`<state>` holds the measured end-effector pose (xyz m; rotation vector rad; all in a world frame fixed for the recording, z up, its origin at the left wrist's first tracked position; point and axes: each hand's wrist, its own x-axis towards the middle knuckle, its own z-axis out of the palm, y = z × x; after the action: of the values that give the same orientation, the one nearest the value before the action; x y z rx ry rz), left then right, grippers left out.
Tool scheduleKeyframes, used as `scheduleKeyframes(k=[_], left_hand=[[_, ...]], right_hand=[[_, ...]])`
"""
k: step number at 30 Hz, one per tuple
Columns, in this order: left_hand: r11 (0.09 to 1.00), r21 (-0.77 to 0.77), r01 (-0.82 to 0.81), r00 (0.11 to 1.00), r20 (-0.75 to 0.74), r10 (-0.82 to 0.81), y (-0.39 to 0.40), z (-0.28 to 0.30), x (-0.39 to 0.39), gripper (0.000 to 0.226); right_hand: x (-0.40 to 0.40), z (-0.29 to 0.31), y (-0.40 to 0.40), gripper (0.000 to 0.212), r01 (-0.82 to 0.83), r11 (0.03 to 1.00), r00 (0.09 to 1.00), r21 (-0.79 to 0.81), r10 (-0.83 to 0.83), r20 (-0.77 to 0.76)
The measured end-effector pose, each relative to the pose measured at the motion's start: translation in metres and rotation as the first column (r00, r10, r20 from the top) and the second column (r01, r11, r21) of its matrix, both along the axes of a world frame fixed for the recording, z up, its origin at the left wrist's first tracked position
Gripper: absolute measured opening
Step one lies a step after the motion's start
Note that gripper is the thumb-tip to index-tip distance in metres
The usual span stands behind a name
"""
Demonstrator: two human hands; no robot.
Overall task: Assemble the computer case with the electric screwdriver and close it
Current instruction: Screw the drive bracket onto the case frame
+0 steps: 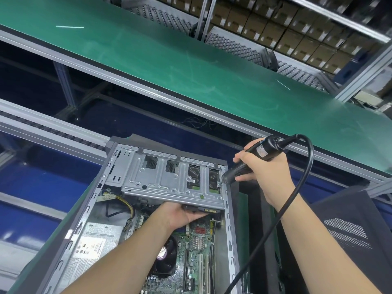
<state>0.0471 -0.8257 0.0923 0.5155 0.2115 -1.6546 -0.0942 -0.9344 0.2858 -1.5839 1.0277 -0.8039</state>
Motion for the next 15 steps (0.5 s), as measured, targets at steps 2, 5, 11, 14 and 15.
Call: scheduleKeyframes(k=[2,5,11,14,15], left_hand=[[1.0,0.002,-0.001,1.0,0.003,0.001,-0.0001,0.0001,0.0002,0.056],[1.0,0.01,0.002,1.0,0.013,-0.002,-0.0002,-0.0007,0.0006,0.055],[0.999,0.048,-0.026,1.0,0.005,0.026,-0.0005,-0.0009,0.0007,0.057],[0.998,0.058,-0.025,1.0,0.011,0.024,-0.0011,-0.0007,0.0006,0.059],[0.998,0.057,-0.022,1.0,0.013,0.021,-0.0013,0.0001,0.0006,0.06]], right_hand=[[0.0002,-0.001,-0.0002,0.016,-0.033,0.999,0.999,-0.013,0.033,-0.015],[0.0015,-0.0019,-0.001,0.016,-0.071,0.997,0.997,-0.031,0.07,-0.03],[-0.0003,0.0001,-0.0049,0.026,-0.106,0.994,0.994,-0.037,0.105,-0.032],[0.0006,0.0001,-0.0038,0.025,-0.101,0.994,0.994,-0.041,0.1,-0.032],[0.0012,-0.0002,-0.0038,0.027,-0.096,0.994,0.995,-0.043,0.095,-0.033]])
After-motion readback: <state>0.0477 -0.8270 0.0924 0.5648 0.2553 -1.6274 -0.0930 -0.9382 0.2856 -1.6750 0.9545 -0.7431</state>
